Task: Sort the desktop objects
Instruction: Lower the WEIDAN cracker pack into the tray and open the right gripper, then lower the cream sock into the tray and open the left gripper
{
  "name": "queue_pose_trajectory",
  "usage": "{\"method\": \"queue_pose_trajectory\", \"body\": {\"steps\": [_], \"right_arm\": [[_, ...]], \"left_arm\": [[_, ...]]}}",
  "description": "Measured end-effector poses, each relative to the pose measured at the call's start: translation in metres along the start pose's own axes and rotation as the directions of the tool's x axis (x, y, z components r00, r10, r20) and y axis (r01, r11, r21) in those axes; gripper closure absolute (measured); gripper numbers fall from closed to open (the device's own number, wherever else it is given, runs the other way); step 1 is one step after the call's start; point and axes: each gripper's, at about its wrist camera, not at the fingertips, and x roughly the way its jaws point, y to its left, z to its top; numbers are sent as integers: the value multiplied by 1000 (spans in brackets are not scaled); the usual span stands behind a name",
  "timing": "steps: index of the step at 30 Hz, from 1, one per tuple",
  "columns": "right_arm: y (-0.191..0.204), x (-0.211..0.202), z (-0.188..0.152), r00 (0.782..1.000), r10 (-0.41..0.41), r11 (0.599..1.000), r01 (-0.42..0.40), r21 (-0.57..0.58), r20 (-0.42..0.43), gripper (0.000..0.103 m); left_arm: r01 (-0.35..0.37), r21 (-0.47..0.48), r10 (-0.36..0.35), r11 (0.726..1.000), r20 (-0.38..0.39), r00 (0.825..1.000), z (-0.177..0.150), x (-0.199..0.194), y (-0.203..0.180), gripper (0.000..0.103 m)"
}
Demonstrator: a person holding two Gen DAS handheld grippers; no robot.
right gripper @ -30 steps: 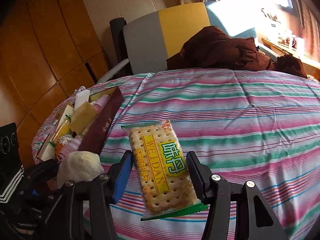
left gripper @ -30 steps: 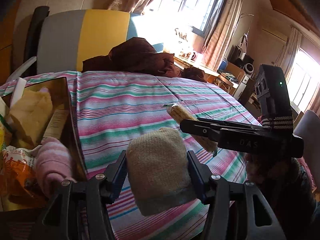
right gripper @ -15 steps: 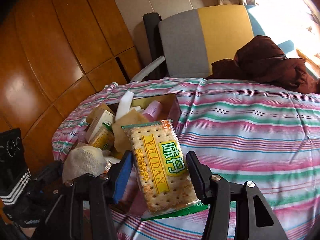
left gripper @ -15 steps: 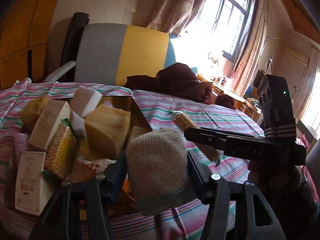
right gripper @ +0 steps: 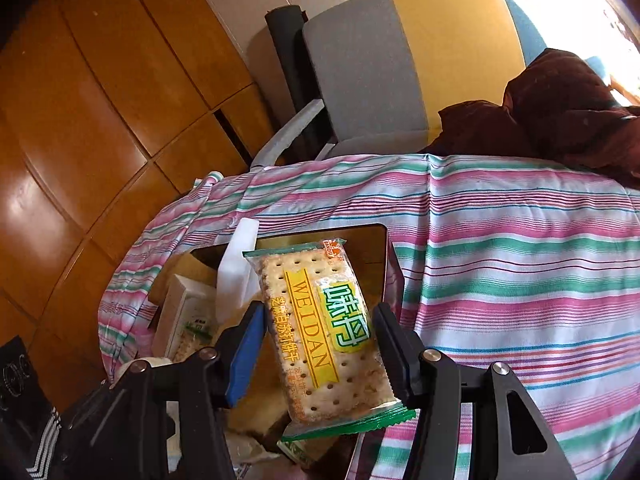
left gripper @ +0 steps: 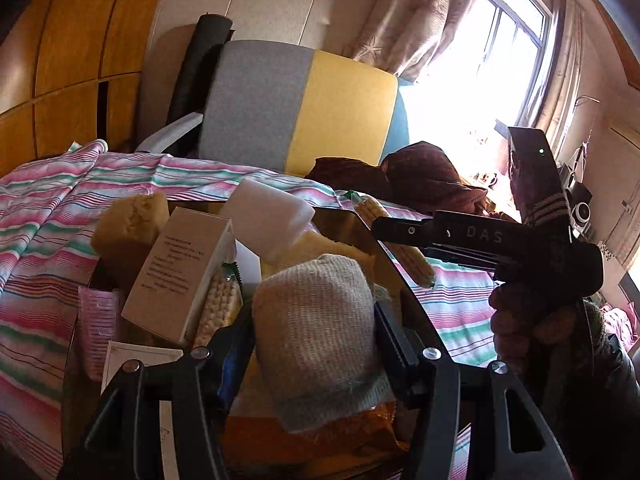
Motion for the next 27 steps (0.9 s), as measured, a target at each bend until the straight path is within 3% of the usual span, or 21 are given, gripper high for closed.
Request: {"method": "queue_pose_trajectory", "body": {"steps": [9, 19, 23, 27], "right_arm": [[-6, 32, 14, 999, 8, 998, -6, 57, -35, 45], [-9, 8, 1, 999, 52, 997, -53, 57, 7, 45], [-1, -4, -10, 995, 103, 995, -103, 14, 8, 45], [18, 0, -20, 993, 116, 991, -118, -66, -31, 45]], "left_arm": [[-3, -22, 3, 1000, -41, 999, 0, 17, 12, 45], [-7, -56, 5, 998, -29, 1000, -3, 12, 17, 45], [-13, -71, 12, 997, -13, 1000, -4, 4, 20, 45], [-52, -11, 52, 999, -43, 998, -5, 14, 13, 45]]}}
